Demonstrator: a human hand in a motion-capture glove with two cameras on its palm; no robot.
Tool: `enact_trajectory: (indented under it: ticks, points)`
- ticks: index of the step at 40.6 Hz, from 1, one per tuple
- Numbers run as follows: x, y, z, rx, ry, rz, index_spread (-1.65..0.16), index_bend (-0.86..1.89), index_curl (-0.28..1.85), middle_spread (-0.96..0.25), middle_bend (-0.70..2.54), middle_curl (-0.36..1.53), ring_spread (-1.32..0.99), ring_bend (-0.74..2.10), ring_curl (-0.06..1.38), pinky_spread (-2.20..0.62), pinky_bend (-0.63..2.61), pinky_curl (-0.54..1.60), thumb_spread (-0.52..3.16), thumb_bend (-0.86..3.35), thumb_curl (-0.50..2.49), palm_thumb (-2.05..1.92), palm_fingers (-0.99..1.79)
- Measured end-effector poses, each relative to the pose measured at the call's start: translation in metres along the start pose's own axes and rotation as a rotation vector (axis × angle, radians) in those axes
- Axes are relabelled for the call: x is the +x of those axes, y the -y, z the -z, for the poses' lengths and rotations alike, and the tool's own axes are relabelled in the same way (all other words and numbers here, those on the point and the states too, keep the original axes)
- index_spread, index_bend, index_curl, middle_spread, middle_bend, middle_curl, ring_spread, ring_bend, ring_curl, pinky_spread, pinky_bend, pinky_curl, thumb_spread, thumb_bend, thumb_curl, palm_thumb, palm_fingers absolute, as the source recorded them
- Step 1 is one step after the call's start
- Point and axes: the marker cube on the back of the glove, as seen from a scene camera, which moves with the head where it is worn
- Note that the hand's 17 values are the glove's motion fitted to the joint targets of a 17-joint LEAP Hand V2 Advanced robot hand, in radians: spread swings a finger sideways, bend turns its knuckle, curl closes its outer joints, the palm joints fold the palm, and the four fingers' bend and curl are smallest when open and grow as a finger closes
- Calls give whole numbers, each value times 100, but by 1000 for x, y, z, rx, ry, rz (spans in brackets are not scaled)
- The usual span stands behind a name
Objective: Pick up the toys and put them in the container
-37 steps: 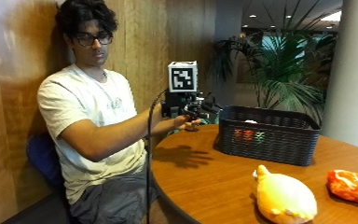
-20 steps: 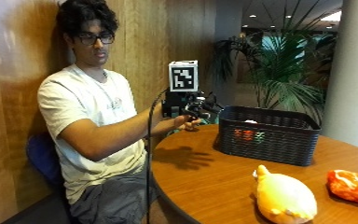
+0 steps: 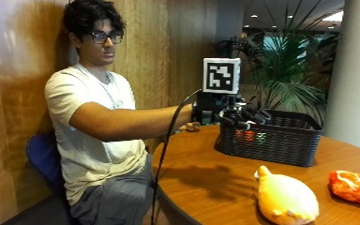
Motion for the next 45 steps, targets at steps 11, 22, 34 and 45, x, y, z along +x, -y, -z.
enact_trajectory:
  ticks: [11,22,34,45]
  points:
    - [78,83,-19,-98,147,-193,-27,13,30,3,13,19,5,27,16,7,95,33,138,8,30,19,-10]
    - [109,133,-77,-238,58,-296,-28,5,23,5,9,18,9,16,15,10,121,40,133,2,31,17,-29]
    - [94,138,-134,-405,149,-230,-29,1,14,6,9,16,11,28,19,9,141,44,132,2,34,24,-25]
    - [73,127,-117,-99,122,-171,-32,28,19,-13,47,28,-24,94,38,-28,116,36,125,25,55,72,89]
